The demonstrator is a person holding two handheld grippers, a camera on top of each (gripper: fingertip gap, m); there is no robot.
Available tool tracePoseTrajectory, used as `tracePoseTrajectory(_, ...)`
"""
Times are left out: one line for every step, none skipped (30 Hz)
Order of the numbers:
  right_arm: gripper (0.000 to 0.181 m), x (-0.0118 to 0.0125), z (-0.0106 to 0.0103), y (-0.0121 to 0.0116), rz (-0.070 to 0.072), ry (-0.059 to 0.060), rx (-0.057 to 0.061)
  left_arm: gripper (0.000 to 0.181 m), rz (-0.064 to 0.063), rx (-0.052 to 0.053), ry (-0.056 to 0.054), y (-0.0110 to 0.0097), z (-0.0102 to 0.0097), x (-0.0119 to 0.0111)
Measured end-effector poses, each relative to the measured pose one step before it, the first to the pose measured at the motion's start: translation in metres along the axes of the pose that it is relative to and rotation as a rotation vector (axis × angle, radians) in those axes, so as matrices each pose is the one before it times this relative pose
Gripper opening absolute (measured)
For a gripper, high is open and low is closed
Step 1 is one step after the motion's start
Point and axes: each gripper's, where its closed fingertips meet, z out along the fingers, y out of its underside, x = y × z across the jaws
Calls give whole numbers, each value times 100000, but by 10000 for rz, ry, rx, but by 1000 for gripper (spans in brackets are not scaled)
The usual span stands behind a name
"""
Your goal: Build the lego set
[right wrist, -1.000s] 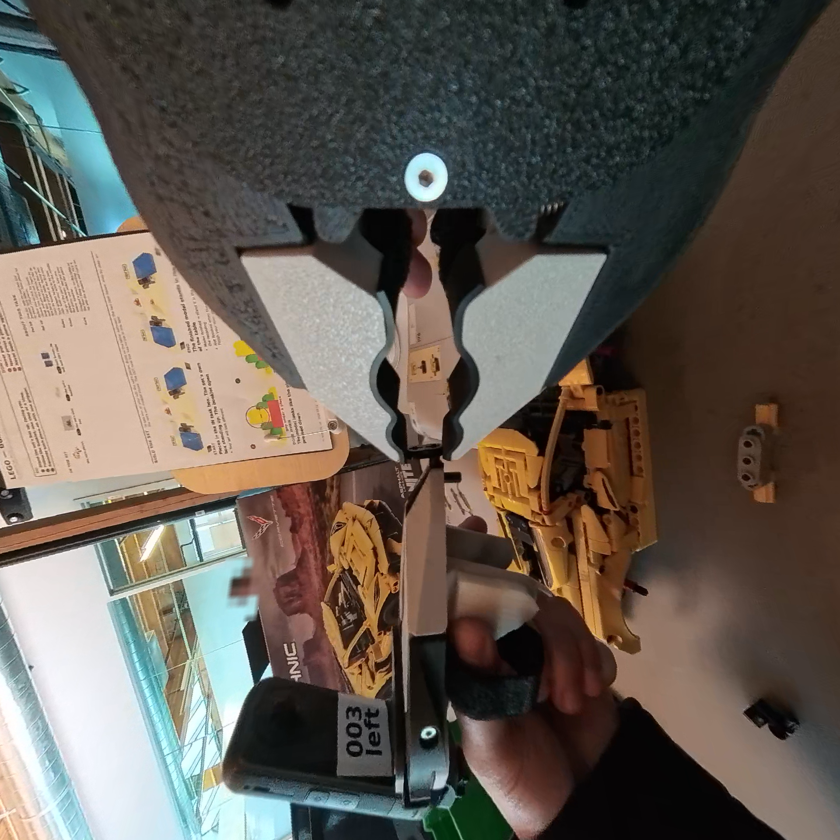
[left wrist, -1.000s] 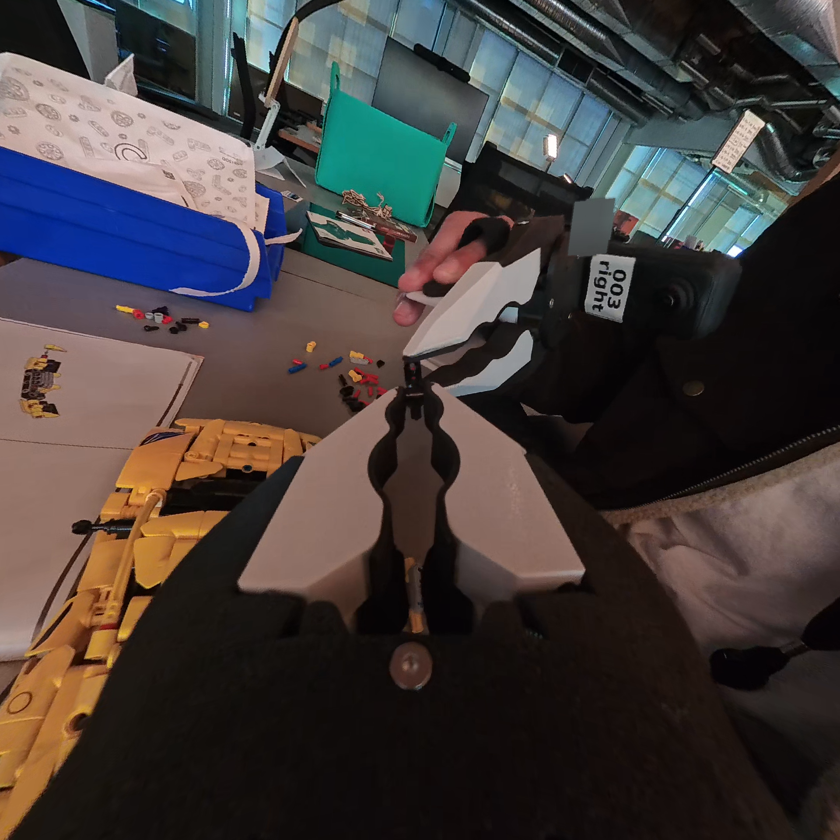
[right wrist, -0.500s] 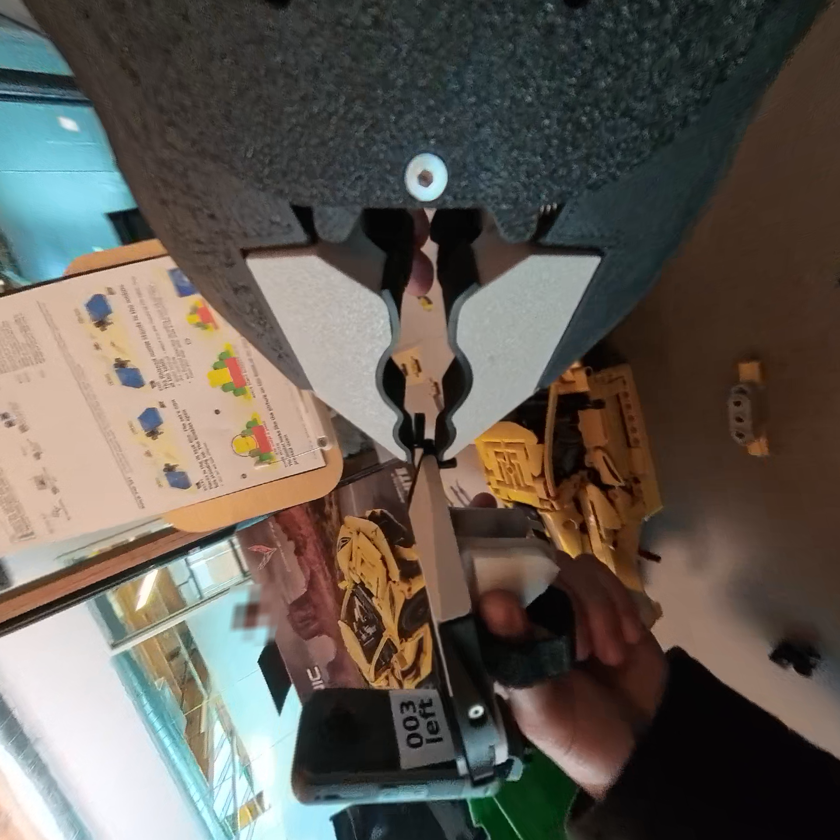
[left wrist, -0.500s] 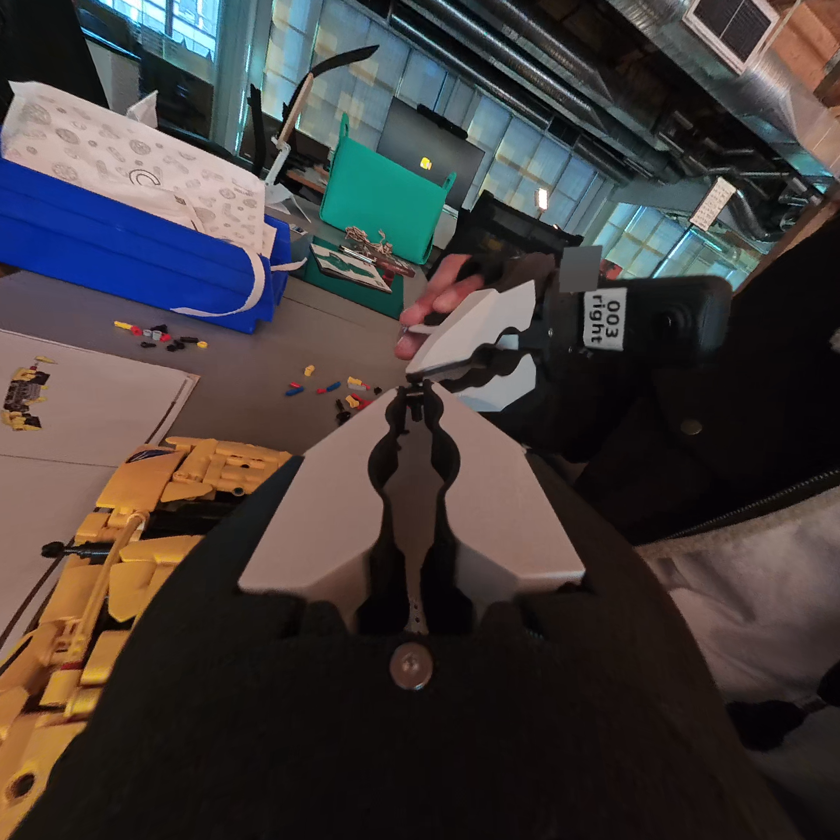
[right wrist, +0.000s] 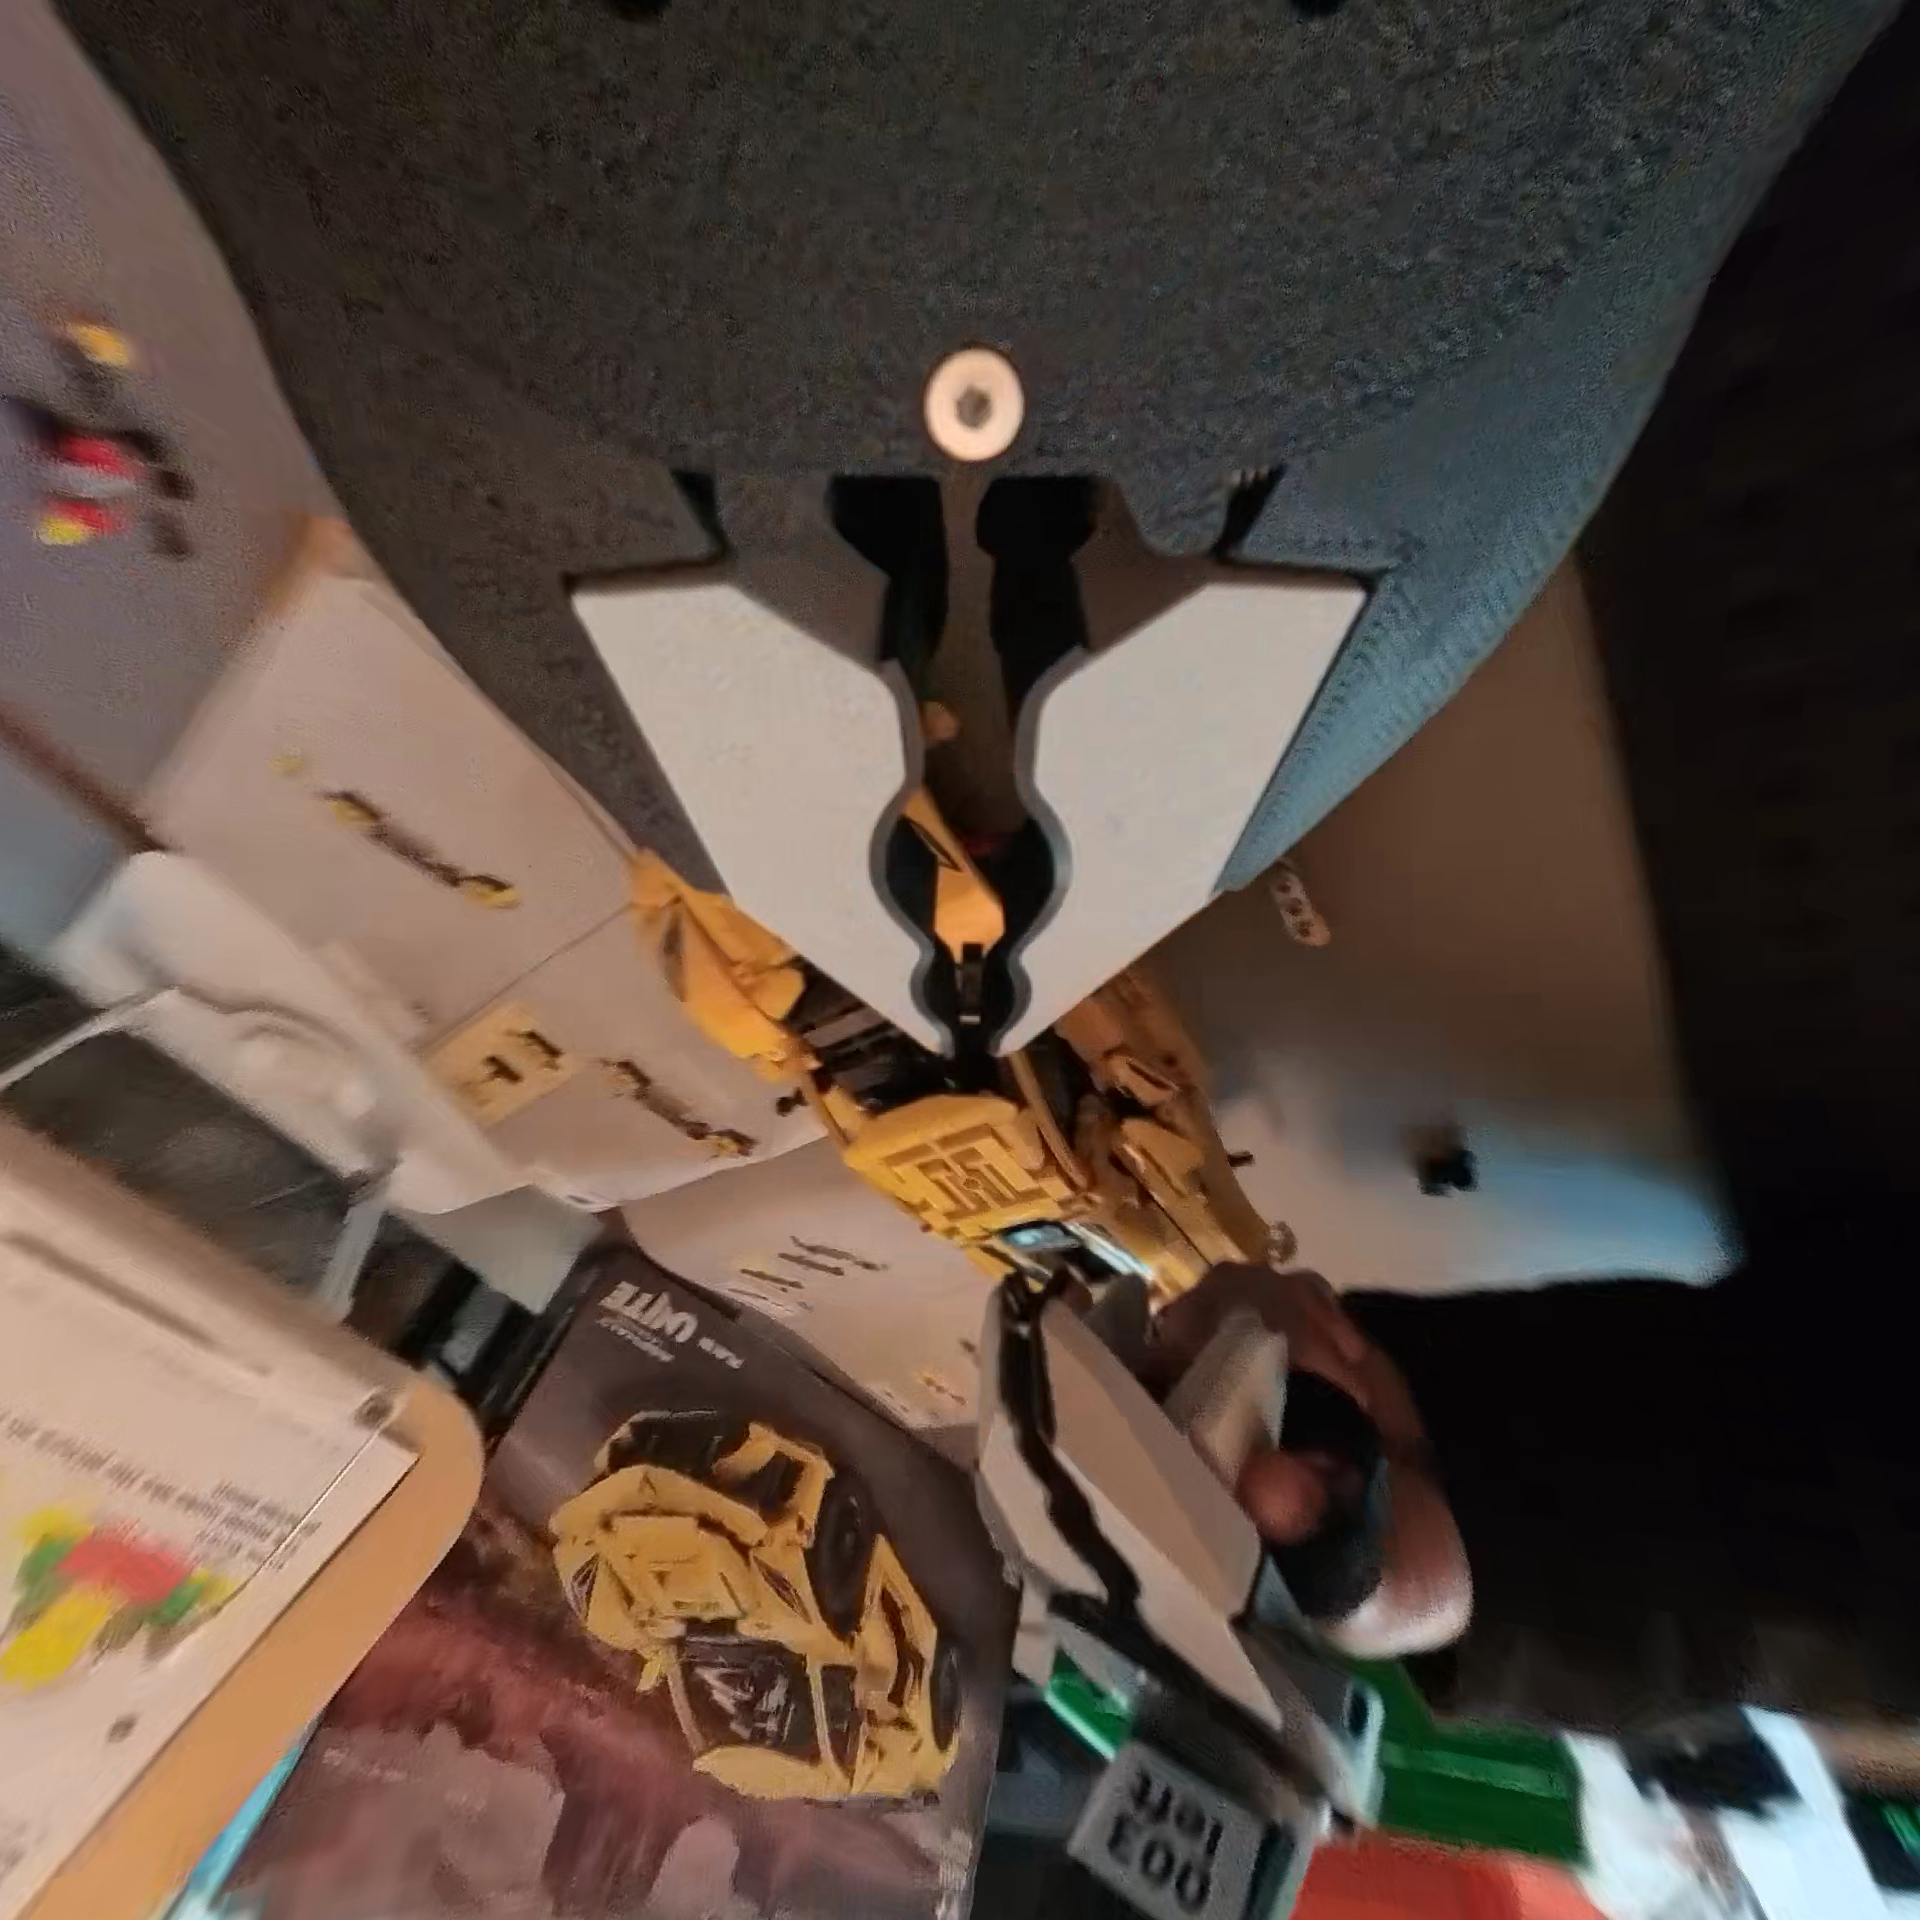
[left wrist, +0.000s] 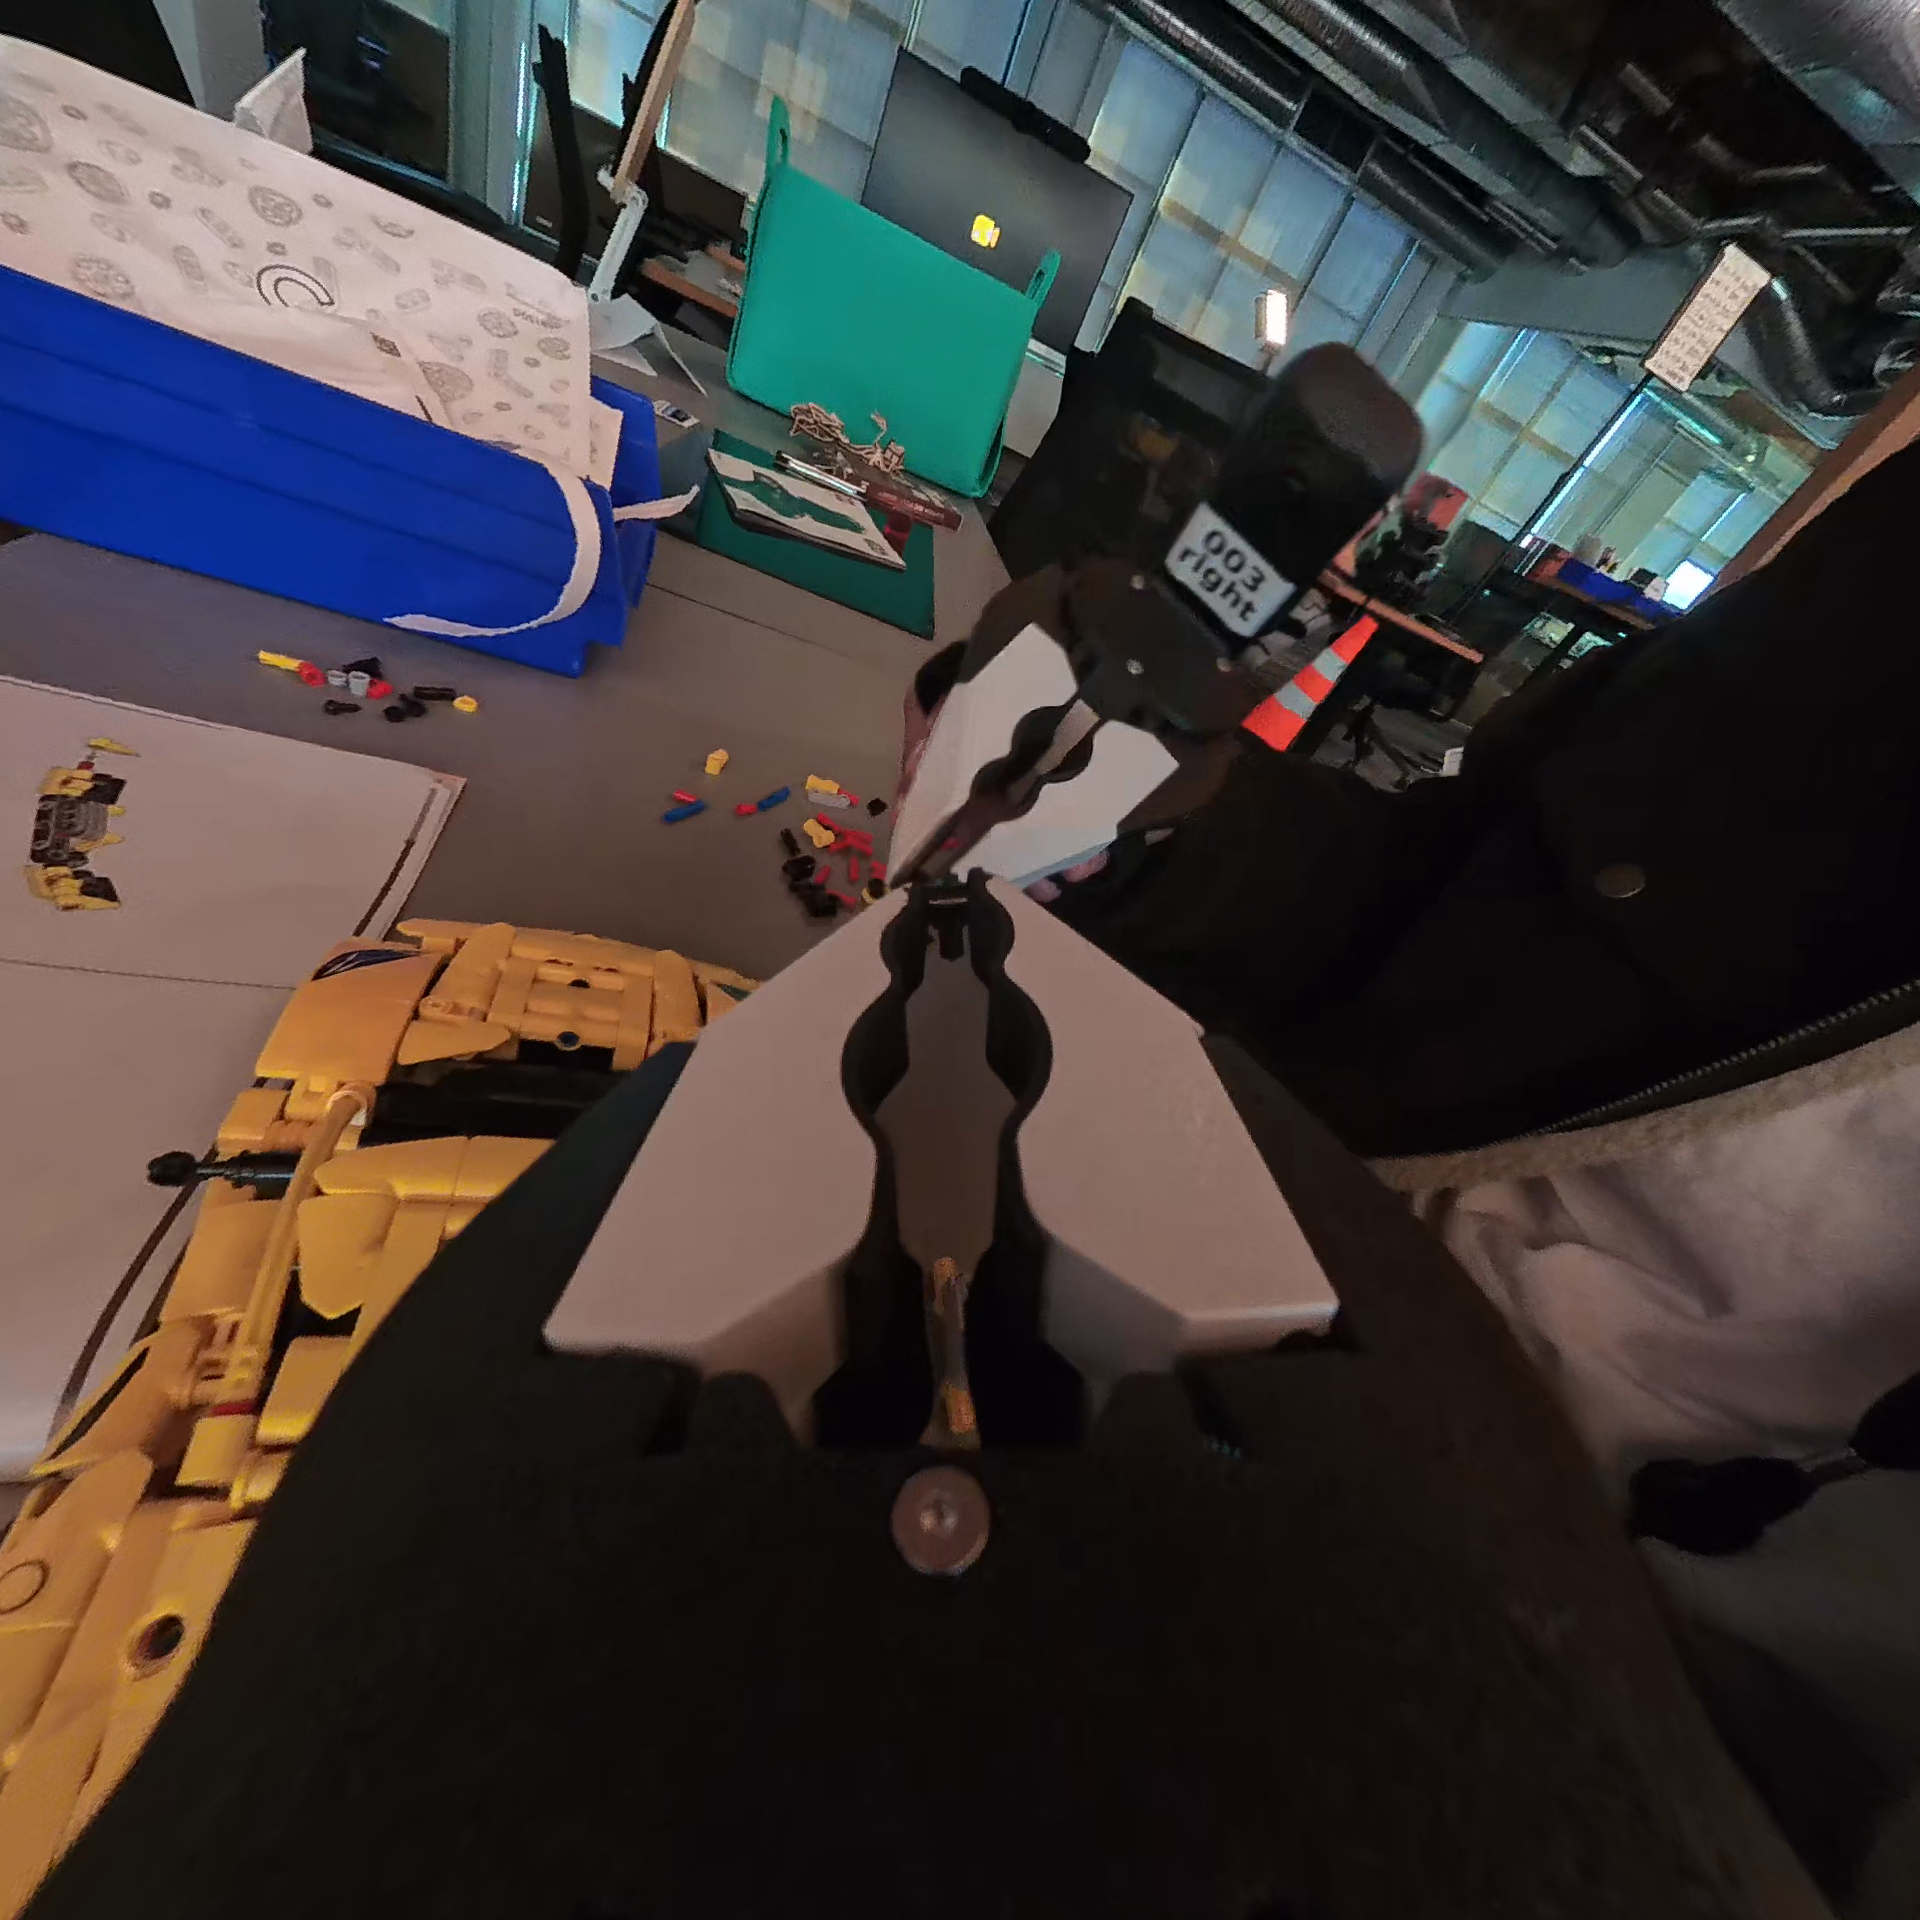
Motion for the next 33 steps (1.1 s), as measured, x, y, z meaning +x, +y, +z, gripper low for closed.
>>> tracePoseTrajectory(2,29,-23,-290,520,-78,553,6,8,-55,-57,149,99,-112)
tracePoseTrajectory(2,-86,-125,-778,411,-151,784,7,-1,-145,0,321,231,-17)
tracePoseTrajectory(2,-251,-48,-914,680,-329,688,7,13,-136,0,315,320,28)
tracePoseTrajectory(2,-408,102,-946,961,-493,577,7,9,-38,44,148,380,133)
tracePoseTrajectory(2,-624,224,-1075,1079,-646,661,7,-20,53,133,-38,390,305)
tracePoseTrajectory(1,-618,299,-982,1057,-636,702,7,-10,152,108,-220,387,309)
tracePoseTrajectory(2,-46,343,-509,787,-228,466,7,2,233,55,-363,336,244)
tracePoseTrajectory(2,314,250,-208,394,27,248,7,-14,234,124,-350,276,340)
tracePoseTrajectory(2,327,144,-160,269,38,153,7,9,159,108,-239,205,302)
tracePoseTrajectory(2,118,48,-236,321,-76,169,7,94,89,-106,-135,158,-22)
tracePoseTrajectory(2,-80,22,-179,390,-194,148,7,126,68,-130,-113,124,-63)
tracePoseTrajectory(2,-27,80,59,370,-155,77,7,70,101,-22,-166,92,78)
tracePoseTrajectory(2,124,116,232,259,-28,40,7,32,53,-46,-91,87,12)
tracePoseTrajectory(2,10,82,82,153,-53,101,7,23,-17,-52,31,99,-37)
tracePoseTrajectory(3,63,84,231,18,27,-88,7,-14,22,-34,-22,38,-43)
tracePoseTrajectory(2,44,47,77,-162,78,-52,7,-57,70,-10,-99,-9,-37)
tracePoseTrajectory(2,-29,32,-12,-225,58,-13,7,-97,97,81,-131,-33,56)
tracePoseTrajectory(2,-90,38,-84,-191,21,62,7,-111,89,118,-126,-46,109)
tracePoseTrajectory(2,-36,29,-45,-137,19,37,7,-63,53,63,-49,-32,40)
tracePoseTrajectory(2,13,-18,23,-41,10,-22,7,-30,29,18,-22,-20,-12)
tracePoseTrajectory(2,41,-67,-41,8,0,5,7,-38,70,10,-112,-54,-13)
tracePoseTrajectory(2,55,-119,-95,14,-6,35,7,-33,93,0,-193,-142,-32)
tracePoseTrajectory(2,82,-122,-69,20,10,7,7,3,39,-18,-143,-195,-59)
tracePoseTrajectory(0,130,-164,-159,30,46,76,7,33,61,-43,-189,-248,-91)
tracePoseTrajectory(0,187,-204,-39,32,69,-9,6,6,143,-24,-342,-313,-67)
tracePoseTrajectory(0,127,-204,-172,57,15,92,6,-3,148,-17,-375,-298,-49)
tracePoseTrajectory(0,170,-182,-97,90,39,29,6,31,60,-35,-233,-251,-61)
tracePoseTrajectory(0,103,-106,-56,87,5,17,6,36,-91,-45,16,-166,-75)
tracePoseTrajectory(0,29,-40,-66,95,-36,31,6,60,-97,-100,91,-108,-177)
tracePoseTrajectory(0,17,6,-40,87,-33,9,6,26,27,-50,-35,-76,-96)
tracePoseTrajectory(0,53,17,29,13,10,-40,6,-53,57,74,-58,-28,70)
tracePoseTrajectory(0,51,29,89,-61,39,-77,6,-25,12,47,14,41,49)
tracePoseTrajectory(0,48,24,152,-109,52,-119,7,68,-56,-61,94,26,-54)
